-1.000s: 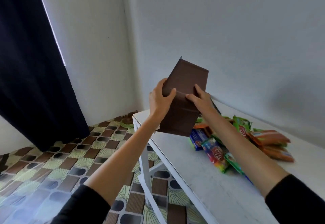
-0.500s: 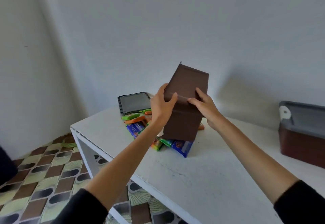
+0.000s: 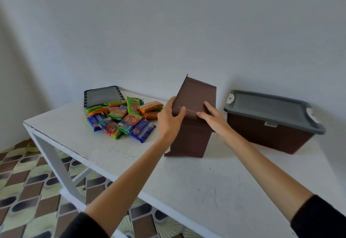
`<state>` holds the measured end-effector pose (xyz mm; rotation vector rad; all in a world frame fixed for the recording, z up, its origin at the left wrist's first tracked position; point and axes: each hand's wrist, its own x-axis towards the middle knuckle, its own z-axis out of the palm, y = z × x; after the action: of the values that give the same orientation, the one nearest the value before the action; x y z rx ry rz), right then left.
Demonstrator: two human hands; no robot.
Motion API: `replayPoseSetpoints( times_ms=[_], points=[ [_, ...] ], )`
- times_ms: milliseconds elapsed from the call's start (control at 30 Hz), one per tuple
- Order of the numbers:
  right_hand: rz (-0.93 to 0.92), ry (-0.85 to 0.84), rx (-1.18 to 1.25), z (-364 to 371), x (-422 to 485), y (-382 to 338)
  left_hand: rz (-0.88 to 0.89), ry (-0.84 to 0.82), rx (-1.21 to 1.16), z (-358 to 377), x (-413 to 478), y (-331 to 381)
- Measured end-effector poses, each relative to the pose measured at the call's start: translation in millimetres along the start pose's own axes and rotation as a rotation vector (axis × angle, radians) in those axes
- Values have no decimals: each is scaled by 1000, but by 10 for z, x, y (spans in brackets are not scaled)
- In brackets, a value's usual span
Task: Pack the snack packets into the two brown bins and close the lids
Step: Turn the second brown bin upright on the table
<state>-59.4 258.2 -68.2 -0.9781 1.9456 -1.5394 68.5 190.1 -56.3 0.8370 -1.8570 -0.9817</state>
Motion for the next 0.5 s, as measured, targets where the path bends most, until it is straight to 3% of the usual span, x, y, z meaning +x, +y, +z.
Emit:
replayPoseSetpoints(
  times_ms=[267,400,500],
  points=[
    [20,14,29,-561,-343,167,36,-156,-1,389,-495,348],
    [-29,-21,-110,-989,-365,170,28,-395,-11,728,-829,601],
    [-17,-93,-243,-1215,-361,127,30,-431,-64,923,-954,749]
  ],
)
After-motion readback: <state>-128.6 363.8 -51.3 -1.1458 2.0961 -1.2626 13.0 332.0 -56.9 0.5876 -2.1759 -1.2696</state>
